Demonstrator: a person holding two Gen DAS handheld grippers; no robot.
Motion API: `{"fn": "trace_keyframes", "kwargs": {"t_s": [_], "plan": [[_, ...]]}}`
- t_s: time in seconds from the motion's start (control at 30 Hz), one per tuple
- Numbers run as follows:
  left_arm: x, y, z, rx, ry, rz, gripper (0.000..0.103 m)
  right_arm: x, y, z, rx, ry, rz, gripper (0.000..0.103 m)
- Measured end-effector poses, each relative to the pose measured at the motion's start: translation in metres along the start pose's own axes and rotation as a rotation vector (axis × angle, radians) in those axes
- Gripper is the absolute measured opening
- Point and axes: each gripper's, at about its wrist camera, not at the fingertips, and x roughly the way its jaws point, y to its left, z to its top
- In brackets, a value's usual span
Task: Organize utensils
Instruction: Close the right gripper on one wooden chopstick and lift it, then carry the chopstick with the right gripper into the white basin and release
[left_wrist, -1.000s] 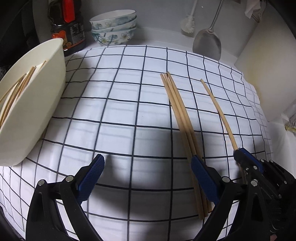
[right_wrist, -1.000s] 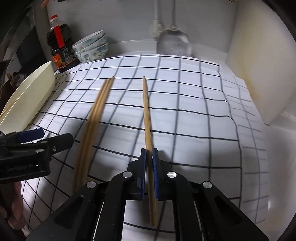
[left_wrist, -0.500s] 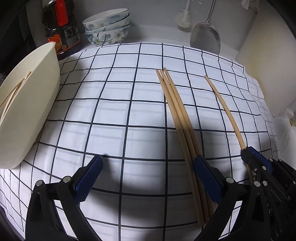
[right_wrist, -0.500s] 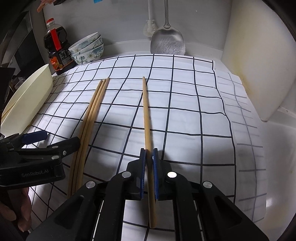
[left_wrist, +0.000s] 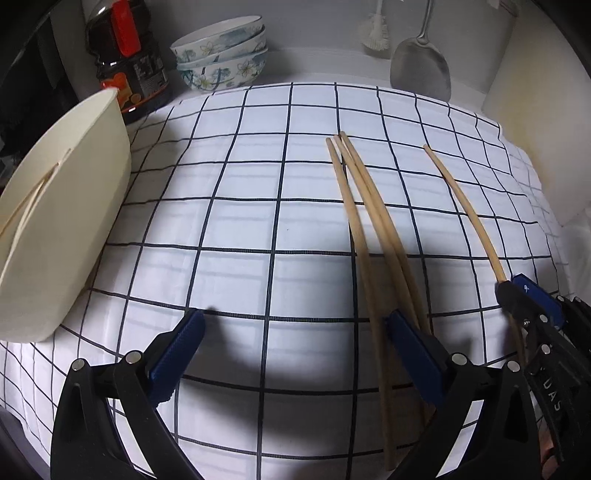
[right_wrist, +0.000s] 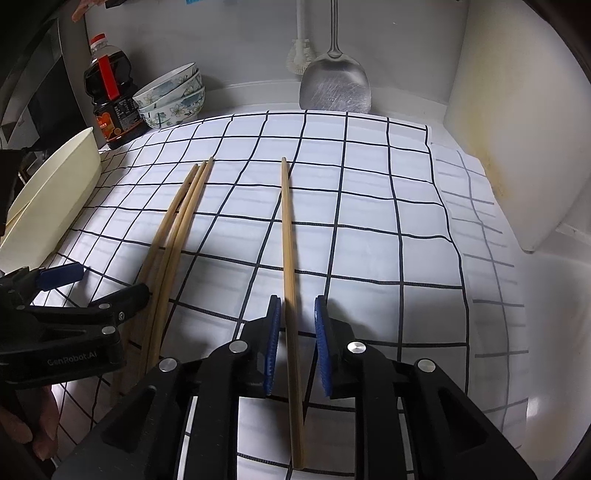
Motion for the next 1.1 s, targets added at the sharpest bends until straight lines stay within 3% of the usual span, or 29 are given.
{"fn": "trace_keyframes", "kwargs": {"t_s": [0.13, 0.2, 0.27, 0.37, 0.43, 0.47, 0.73, 1.1], "plan": [[0.003, -0.001, 0.005, -0.005, -0.012, 0.003, 0.094, 0.004, 0.001, 0.005, -0.011, -0.004, -0.010, 0.020], [0.000, -0.004, 0.007, 0.013, -0.035, -0.006, 0.081, 0.007, 0.003, 0.007, -0.022, -0.007, -0.020, 0.020], [-0.003, -0.010, 0.008, 0.032, -0.044, -0.021, 0.056, 0.009, 0.006, 0.009, -0.046, -0.009, -0.036, 0.020], [-0.007, -0.020, 0.009, 0.063, -0.046, -0.044, 0.031, 0.012, 0.011, 0.013, -0.068, 0.007, -0.040, 0.020], [-0.009, -0.022, 0.008, 0.074, -0.045, -0.057, 0.016, 0.012, 0.010, 0.014, -0.063, 0.013, -0.035, 0.016], [-0.009, -0.022, 0.008, 0.076, -0.044, -0.062, 0.007, 0.012, 0.011, 0.014, -0.062, 0.014, -0.030, 0.008], [-0.018, -0.014, 0.009, 0.098, -0.028, -0.104, 0.007, 0.002, 0.008, 0.012, 0.027, 0.028, 0.011, 0.006], [-0.088, 0.041, 0.025, 0.120, -0.109, -0.165, 0.007, -0.053, 0.040, 0.020, 0.149, -0.026, 0.059, 0.006]]}}
